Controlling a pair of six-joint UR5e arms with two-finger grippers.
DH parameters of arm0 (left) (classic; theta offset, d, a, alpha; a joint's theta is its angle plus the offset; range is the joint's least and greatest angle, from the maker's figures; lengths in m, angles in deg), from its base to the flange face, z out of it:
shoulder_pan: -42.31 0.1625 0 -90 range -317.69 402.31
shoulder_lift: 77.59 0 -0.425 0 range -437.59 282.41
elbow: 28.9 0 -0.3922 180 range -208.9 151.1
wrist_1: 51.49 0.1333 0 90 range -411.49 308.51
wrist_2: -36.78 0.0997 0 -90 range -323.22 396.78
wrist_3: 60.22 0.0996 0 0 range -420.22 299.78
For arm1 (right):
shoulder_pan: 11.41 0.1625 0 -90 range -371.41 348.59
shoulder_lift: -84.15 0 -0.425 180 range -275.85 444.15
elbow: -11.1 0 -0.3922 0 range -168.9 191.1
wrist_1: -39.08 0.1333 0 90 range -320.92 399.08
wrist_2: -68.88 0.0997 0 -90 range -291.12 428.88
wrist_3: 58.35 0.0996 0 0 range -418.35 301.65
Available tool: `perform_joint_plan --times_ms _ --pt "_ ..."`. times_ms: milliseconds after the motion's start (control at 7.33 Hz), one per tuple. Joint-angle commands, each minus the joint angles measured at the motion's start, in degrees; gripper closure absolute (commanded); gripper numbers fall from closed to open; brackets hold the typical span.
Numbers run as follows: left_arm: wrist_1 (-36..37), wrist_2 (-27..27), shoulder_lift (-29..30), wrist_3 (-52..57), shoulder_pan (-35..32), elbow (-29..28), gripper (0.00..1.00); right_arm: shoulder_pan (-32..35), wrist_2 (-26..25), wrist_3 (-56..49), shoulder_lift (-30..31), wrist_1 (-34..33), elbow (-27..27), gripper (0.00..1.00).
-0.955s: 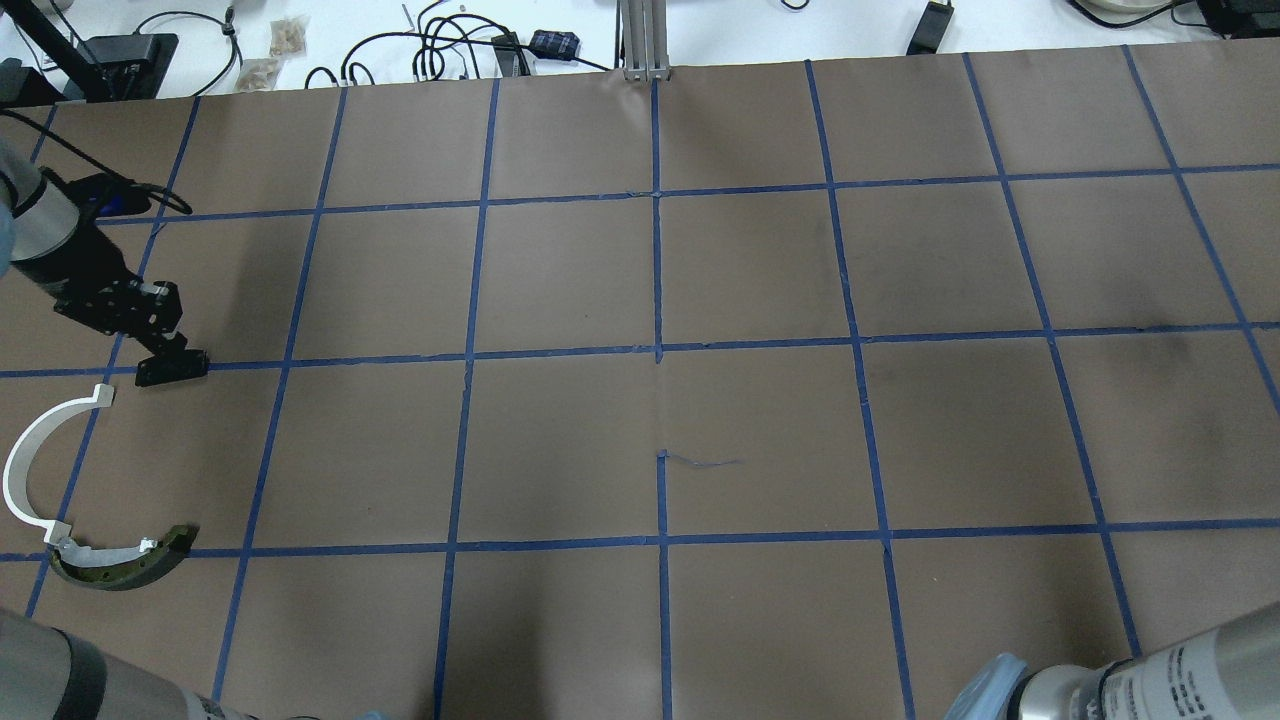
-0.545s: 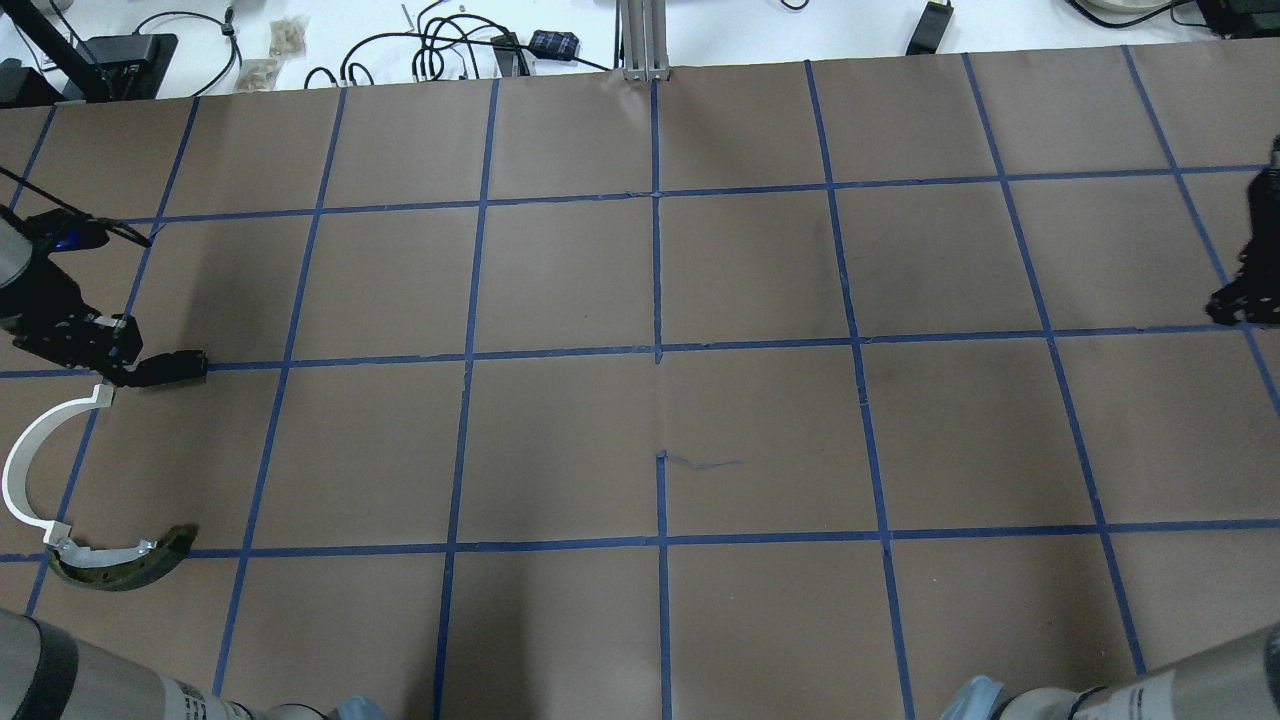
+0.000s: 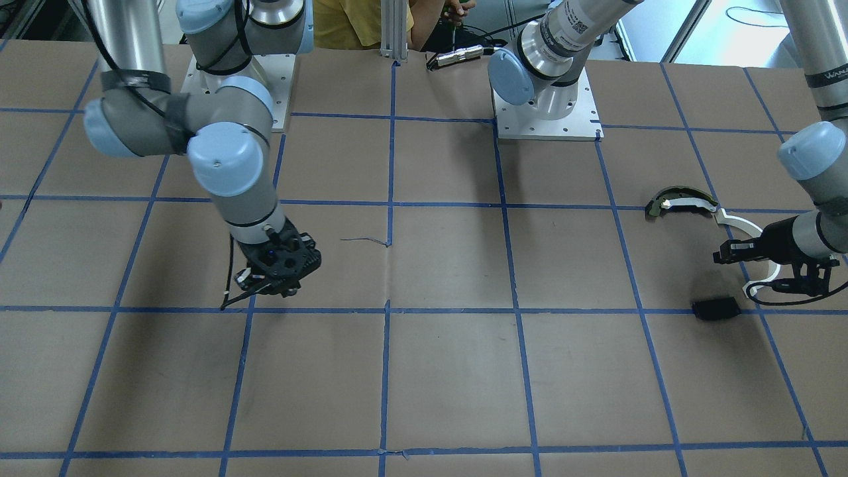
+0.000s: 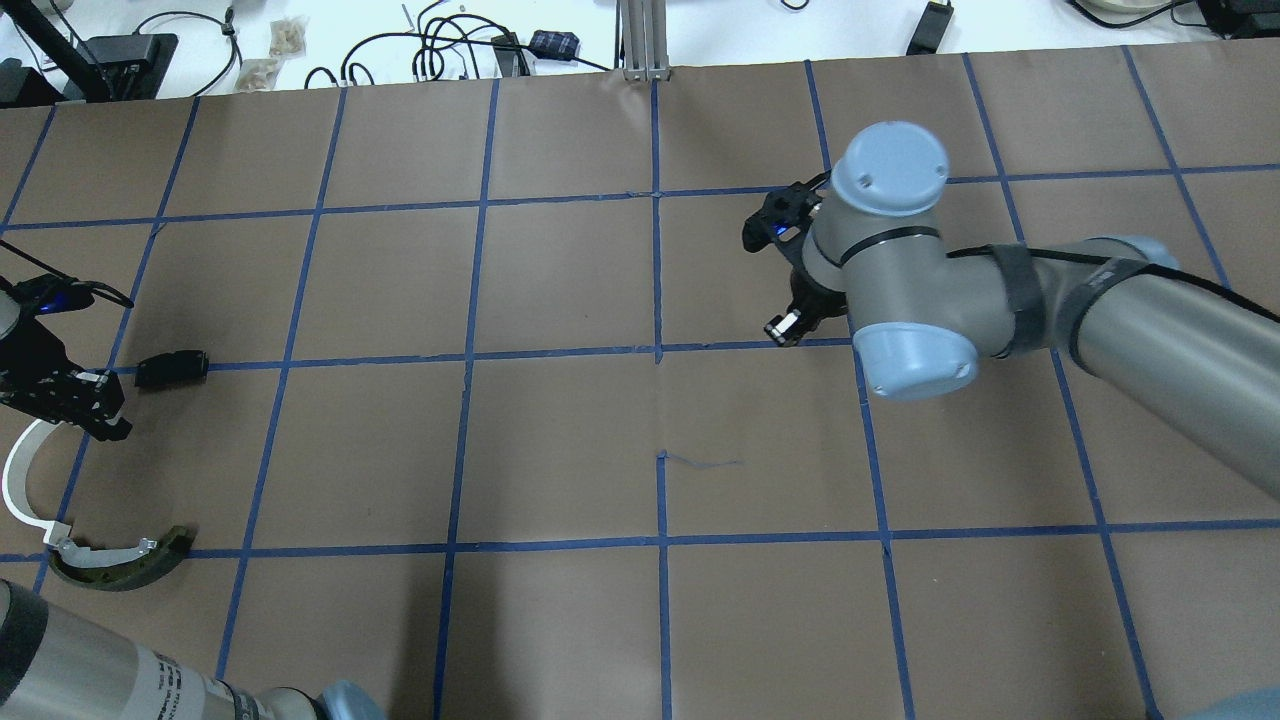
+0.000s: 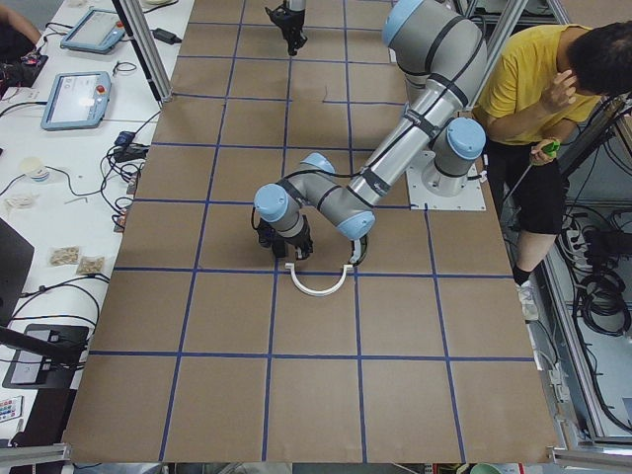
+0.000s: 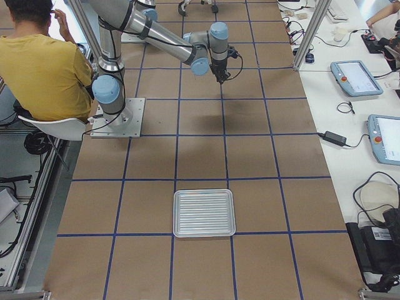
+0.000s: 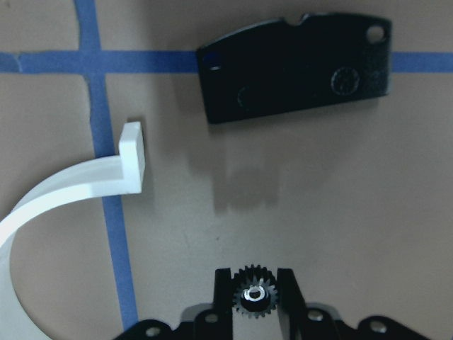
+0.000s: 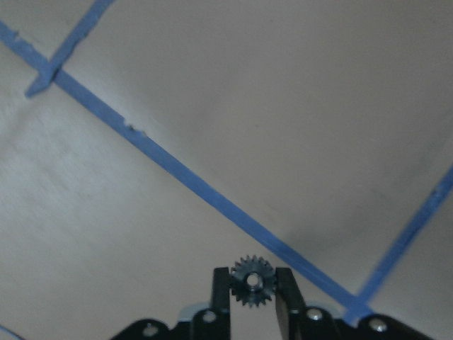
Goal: Place bearing gear from tray to pile
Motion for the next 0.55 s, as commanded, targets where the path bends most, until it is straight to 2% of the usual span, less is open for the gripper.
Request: perform_joint_plan --times_ms 0,136,273,409 --pt "0.1 -0.04 0.72 0.13 0.0 0.0 0.93 12.5 -0.32 31.0 -5.74 -1.75 -3.82 0.9" --pt "0.1 -0.04 0.81 -0.22 0.0 0.0 0.78 14.11 0.29 34.16 -5.93 -1.31 -5.93 0.87" --pt "0.1 -0.13 0.81 0.13 -0.08 0.0 0.39 14.39 0.47 34.19 -5.93 -0.87 -5.78 0.74" --pt "0.18 -0.22 0.81 -0.22 -0.08 0.0 0.06 14.39 0.38 34.19 -6.89 -0.78 -4.47 0.01"
